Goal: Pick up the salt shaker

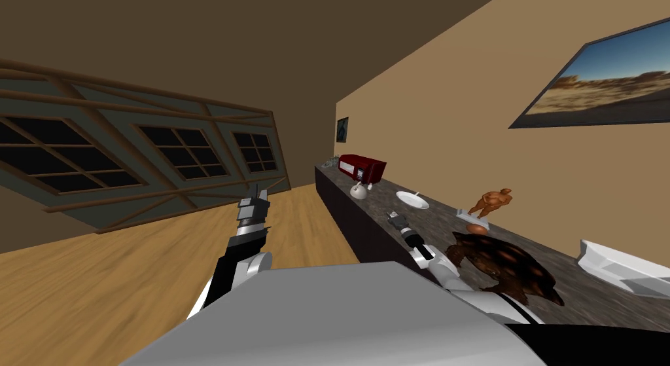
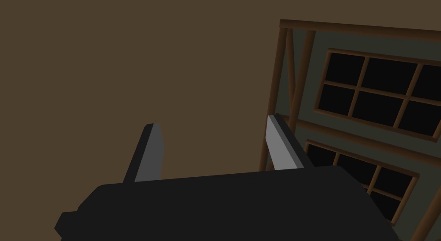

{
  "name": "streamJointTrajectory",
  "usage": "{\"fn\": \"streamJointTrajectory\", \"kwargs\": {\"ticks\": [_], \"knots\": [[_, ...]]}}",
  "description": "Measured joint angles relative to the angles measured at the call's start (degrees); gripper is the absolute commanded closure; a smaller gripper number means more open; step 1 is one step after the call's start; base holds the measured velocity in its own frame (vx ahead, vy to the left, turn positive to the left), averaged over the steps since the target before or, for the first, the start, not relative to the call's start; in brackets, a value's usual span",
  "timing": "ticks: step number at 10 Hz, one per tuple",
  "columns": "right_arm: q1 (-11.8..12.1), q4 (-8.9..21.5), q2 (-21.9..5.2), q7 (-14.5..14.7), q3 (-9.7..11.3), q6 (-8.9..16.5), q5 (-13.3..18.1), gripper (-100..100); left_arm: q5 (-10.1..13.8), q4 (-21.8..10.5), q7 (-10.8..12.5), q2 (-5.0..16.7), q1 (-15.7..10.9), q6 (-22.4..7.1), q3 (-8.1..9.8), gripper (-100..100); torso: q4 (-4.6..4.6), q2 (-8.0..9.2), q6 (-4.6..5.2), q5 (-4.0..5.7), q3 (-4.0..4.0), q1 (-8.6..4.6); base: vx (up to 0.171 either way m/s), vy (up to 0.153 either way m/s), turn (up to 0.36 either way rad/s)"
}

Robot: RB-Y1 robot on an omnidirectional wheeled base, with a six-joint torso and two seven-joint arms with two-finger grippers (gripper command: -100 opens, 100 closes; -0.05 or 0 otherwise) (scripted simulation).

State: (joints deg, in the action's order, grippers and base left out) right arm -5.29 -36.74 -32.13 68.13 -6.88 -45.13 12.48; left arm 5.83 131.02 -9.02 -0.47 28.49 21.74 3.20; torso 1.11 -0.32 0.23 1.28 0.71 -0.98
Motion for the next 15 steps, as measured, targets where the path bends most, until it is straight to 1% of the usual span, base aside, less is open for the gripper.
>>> {"fn": "streamJointTrajectory", "kwargs": {"ticks": [1, 3, 4, 5, 7, 8, 9, 10, 11, 12, 13, 15], "knots": [[1.0, -2.3, 0.2, -0.3, 0.0, 1.1, 0.2, 100, 0.0, 0.0, 0.0, 0.0, 0.0, 0.0, 0.00, 0, 0.02, -0.01, 0.01, 0.01, 0.01, 0.03, -0.009, 0.013, -0.028], [1.1, -4.7, 0.2, -0.3, 0.0, 0.8, 0.2, 100, 0.0, 0.0, 0.0, 0.0, 0.0, 0.0, 0.00, 0, -0.01, -0.05, -0.08, -0.02, 0.02, 0.12, -0.011, -0.026, 0.093], [1.1, -4.1, 1.7, -0.4, -1.3, 1.1, 1.7, 100, 0.0, 0.0, 0.0, 0.0, 0.0, 0.0, 0.00, 0, 0.06, -0.04, -0.14, 0.11, 0.05, -0.12, -0.025, -0.076, 0.108], [2.7, -5.9, 3.0, -0.7, -2.1, 2.2, 3.0, 100, 0.0, 0.0, 0.0, 0.0, 0.0, 0.0, 0.00, 0, 0.07, 0.01, -0.01, 0.13, 0.03, -0.25, -0.013, -0.040, -0.031], [3.5, -9.1, 3.4, -1.1, -2.3, 3.3, 3.6, 100, 0.0, 0.0, 0.0, 0.0, 0.0, 0.0, 0.00, 0, 0.05, -0.04, 0.02, 0.08, 0.05, -0.11, -0.005, -0.033, 0.067], [5.4, -11.7, 4.9, -1.5, -3.7, 4.6, 5.1, 100, 0.0, 0.0, 0.0, 0.0, 0.0, 0.0, 0.00, 0, 0.10, -0.01, -0.01, 0.17, 0.06, -0.24, -0.024, -0.071, 0.079], [5.8, -12.9, 6.3, -1.6, -4.5, 5.1, 6.3, 100, 0.0, 0.0, 0.0, 0.0, 0.0, 0.0, 0.00, 0, 0.07, -0.01, -0.01, 0.16, 0.04, -0.30, -0.016, -0.039, -0.011], [5.1, -13.0, 6.7, -1.4, -4.8, 4.8, 6.8, 100, 0.0, 0.0, 0.0, 0.0, 0.0, 0.0, 0.00, 0, 0.05, -0.03, 0.00, 0.12, 0.05, -0.23, -0.001, -0.011, -0.006], [5.7, -14.7, 6.9, -1.4, -4.8, 5.1, 6.9, 100, 0.0, 0.0, 0.0, 0.0, 0.0, 0.0, 0.00, 0, 0.07, -0.04, 0.02, 0.11, 0.05, -0.13, -0.015, -0.050, 0.131], [6.4, -15.6, 8.5, -1.8, -6.1, 6.3, 8.5, 100, 0.0, 0.0, 0.0, 0.0, 0.0, 0.0, 0.00, 0, 0.11, -0.02, -0.01, 0.18, 0.07, -0.25, -0.016, -0.071, 0.103], [7.6, -17.4, 9.7, -2.1, -7.0, 7.3, 9.7, 100, 0.0, 0.0, 0.0, 0.0, 0.0, 0.0, 0.00, 0, 0.20, 0.01, 0.05, 0.24, 0.09, -0.32, -0.012, -0.039, -0.002], [8.3, -20.0, 10.0, -2.5, -7.2, 7.8, 10.3, 100, 0.0, 0.0, 0.0, 0.0, 0.0, 0.0, 0.00, 0, 0.19, -0.02, 0.09, 0.18, 0.10, -0.14, -0.007, -0.029, 0.062]]}}
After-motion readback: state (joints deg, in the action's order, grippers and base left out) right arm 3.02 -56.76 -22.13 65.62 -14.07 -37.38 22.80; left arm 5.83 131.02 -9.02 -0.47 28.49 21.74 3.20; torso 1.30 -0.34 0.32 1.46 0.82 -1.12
